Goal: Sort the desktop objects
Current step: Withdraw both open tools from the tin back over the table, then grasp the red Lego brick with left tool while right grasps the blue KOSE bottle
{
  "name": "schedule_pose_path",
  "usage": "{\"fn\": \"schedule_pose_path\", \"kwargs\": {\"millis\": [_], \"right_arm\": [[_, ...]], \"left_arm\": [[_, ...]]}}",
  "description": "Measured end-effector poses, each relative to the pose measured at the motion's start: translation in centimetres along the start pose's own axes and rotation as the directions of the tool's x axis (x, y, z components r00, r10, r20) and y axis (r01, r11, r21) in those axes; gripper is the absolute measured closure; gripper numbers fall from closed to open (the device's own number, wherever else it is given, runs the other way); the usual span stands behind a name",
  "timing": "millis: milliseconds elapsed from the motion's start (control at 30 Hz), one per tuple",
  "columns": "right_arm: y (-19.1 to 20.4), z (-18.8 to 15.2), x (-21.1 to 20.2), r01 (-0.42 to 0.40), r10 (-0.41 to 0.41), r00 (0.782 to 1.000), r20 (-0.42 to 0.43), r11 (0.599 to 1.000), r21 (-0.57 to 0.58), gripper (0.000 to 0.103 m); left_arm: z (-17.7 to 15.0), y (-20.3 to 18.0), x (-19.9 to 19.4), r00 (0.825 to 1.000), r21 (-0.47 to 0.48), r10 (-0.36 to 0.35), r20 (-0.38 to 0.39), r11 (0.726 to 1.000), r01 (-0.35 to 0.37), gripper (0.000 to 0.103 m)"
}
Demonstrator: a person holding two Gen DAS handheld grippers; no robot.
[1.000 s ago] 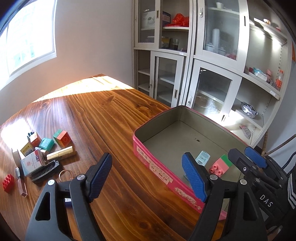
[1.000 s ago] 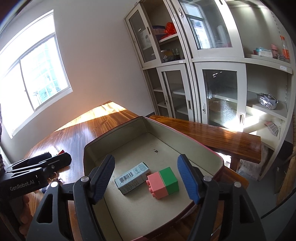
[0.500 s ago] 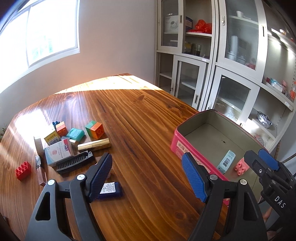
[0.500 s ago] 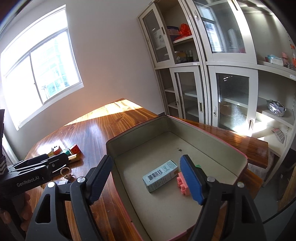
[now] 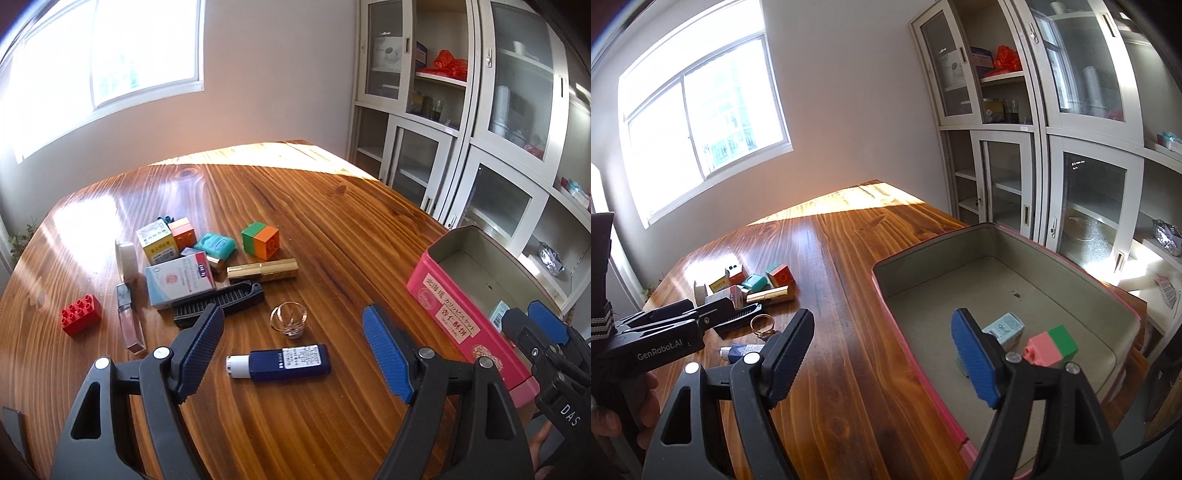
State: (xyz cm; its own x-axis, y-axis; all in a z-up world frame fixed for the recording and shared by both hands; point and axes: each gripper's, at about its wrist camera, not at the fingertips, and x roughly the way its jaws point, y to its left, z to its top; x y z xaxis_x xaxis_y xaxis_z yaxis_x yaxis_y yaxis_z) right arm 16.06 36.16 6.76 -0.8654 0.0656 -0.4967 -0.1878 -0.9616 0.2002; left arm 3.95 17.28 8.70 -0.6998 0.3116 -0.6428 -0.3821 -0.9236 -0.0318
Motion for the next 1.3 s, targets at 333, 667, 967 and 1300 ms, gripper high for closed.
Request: {"fn": "schedule_pose_path", "kwargs": {"millis": [333, 667, 967, 1300], "right_arm": [[3.0, -0.3, 1.1, -0.054, 0.051, 0.998, -0.045, 0.997, -0.056, 0.022], [5.2, -0.5, 1.4, -0.084, 0.077, 0.995, -0.071, 0.991, -0.102, 0.021], [7.1, -1.2, 2.2, -0.127, 0.112, 0.987, -0.114, 0.983, -0.132, 0.021], [8.7, -1.9, 3.5, -0.182, 0.158, 0.972, -0.172, 0.974, -0.134, 0.021]], "left_arm": [[-0.3, 4.8, 0.2, 0.996, -0.054, 0.087, -0.012, 0.995, -0.087, 0.022], [0.1, 12.9, -0.9, 0.970, -0.146, 0.243, 0.004, 0.960, -0.240, 0.022], [-0.6, 18.8, -0.1, 0.953, -0.213, 0.300, -0.047, 0.929, -0.303, 0.022], [-0.2, 22.9, 2.8, 0.956, -0.168, 0.283, -0.077, 0.941, -0.293, 0.022]]}}
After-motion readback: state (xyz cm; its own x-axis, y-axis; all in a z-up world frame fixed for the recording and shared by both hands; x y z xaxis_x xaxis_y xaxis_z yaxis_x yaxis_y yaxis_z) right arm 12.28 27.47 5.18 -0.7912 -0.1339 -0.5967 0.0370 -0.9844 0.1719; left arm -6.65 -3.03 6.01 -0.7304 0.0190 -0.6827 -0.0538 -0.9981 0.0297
